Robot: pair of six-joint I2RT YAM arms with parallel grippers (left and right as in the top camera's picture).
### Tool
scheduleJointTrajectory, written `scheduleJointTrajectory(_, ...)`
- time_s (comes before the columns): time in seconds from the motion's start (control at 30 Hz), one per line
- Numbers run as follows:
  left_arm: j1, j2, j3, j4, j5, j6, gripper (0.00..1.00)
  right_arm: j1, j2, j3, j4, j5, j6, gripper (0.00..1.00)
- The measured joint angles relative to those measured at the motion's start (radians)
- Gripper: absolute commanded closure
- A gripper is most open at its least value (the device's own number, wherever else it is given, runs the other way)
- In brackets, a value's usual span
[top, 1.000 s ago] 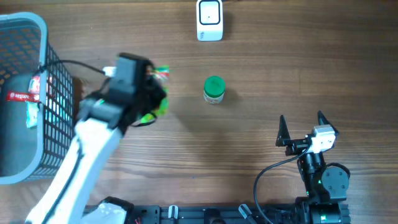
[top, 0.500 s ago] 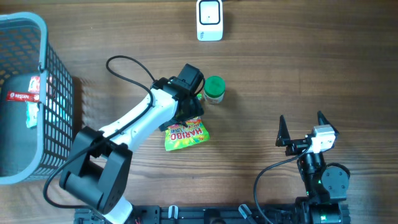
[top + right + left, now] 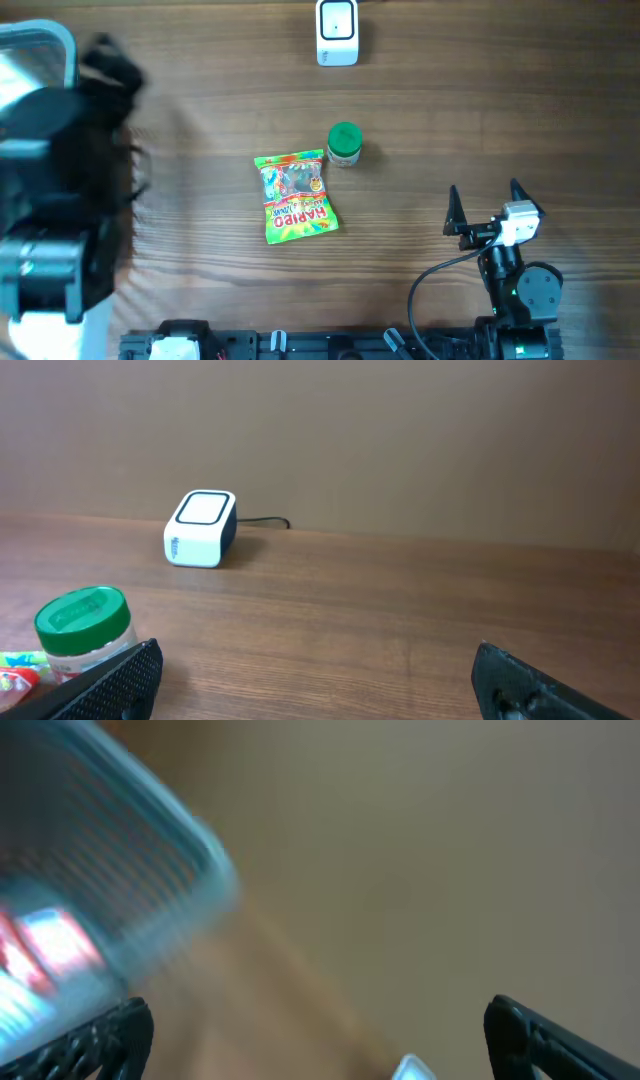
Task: Scan the item barcode
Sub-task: 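Reach into the basket with the left gripper and grasp the light-green pouch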
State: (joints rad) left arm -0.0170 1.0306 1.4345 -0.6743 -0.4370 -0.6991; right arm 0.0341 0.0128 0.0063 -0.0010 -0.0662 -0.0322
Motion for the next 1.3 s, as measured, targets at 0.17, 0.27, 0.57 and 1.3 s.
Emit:
scheduleJointTrajectory(0.17, 0.407, 0.038, 0.010, -0.079, 0.044, -0.090, 0.00, 0.000, 0.000, 0.000, 0.000, 0.000, 0.000, 0.00)
scheduleJointTrajectory(0.27, 0.523, 0.143, 0.010, -0.089, 0.159, -0.166, 0.00, 0.000, 0.000, 0.000, 0.000, 0.000, 0.000, 0.00)
scheduleJointTrajectory(0.57, 0.669, 0.618, 0.009, -0.134, 0.364, -0.260, 0.00, 0.000, 0.000, 0.000, 0.000, 0.000, 0.000, 0.00)
scheduleJointTrajectory(1.3, 0.671, 0.979, 0.012, -0.167, 0.436, -0.182, 0.66, 0.000, 0.000, 0.000, 0.000, 0.000, 0.000, 0.00)
